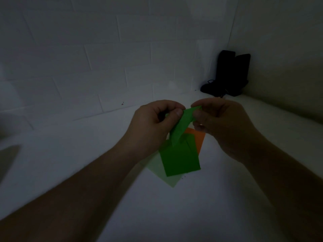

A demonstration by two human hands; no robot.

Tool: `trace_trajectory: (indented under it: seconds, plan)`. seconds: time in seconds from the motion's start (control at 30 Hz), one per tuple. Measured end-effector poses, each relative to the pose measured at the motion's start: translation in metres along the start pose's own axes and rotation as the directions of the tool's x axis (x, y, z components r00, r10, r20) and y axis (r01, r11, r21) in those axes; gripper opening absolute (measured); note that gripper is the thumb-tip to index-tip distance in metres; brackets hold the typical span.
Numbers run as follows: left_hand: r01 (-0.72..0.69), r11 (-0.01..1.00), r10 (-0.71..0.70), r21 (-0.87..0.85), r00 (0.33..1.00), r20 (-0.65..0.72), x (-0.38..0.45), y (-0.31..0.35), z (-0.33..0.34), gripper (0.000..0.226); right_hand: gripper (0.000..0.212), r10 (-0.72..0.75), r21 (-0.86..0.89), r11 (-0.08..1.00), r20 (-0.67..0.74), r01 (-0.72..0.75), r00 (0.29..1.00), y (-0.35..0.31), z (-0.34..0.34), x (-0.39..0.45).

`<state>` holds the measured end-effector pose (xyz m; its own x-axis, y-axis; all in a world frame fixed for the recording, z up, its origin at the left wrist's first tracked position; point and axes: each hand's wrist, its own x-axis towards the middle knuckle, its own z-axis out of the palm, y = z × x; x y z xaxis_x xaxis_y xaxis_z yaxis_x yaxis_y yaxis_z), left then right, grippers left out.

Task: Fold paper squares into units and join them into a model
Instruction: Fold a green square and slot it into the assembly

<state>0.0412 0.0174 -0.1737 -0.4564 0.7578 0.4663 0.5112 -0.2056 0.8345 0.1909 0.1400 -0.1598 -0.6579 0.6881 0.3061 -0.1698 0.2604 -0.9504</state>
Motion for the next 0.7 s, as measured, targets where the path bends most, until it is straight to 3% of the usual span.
trace_trajectory:
  seconds: [0.37,0.7]
  plan:
    - [0.027,0.997,-0.030,0.069,0.999,0.042,-0.0043,0.0040,0.0004,0.012,0.016,0.057,-0.135,0.989,-0.020,-0.059,0.998,0.0006,0.0006,0.0017]
    - [0.098,0.995,-0.096,-0.019,0.991,0.097,-0.0048,0.0038,0.0034,0.011,0.017,0.150,-0.072,0.987,0.058,-0.146,0.987,-0.0038,0.0029,-0.0026]
